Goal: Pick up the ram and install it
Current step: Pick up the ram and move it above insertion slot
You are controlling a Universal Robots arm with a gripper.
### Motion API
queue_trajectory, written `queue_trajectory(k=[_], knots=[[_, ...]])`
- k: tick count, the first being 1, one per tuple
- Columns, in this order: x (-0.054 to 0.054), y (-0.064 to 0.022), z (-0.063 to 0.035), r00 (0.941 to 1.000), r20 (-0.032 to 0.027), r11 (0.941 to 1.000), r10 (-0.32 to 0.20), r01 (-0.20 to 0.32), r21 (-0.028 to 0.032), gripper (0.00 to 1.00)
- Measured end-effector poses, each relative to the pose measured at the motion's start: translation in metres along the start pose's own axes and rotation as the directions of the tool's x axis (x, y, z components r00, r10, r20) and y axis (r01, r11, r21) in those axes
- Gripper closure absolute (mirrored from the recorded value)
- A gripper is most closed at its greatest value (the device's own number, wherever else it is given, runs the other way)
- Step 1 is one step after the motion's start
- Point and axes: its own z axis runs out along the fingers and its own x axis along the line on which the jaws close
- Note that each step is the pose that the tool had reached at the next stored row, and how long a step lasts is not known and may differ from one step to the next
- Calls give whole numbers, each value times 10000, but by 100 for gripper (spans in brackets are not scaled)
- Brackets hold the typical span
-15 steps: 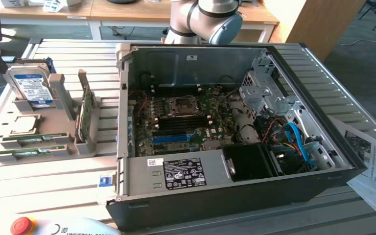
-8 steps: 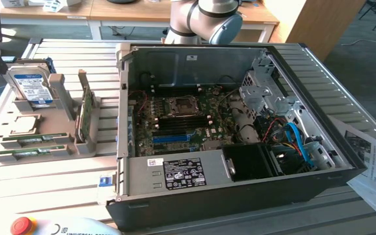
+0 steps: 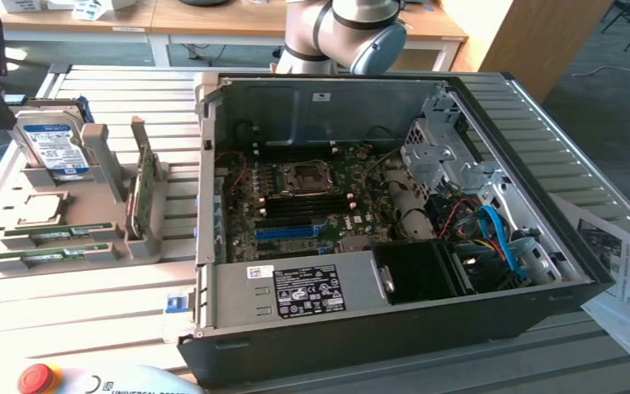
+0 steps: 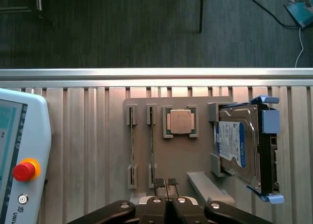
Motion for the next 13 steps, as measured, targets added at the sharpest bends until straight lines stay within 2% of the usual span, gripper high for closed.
queue_trajectory(k=[13], knots=[[4,-8,197,10000,-1,10000,1,-1,0,89]])
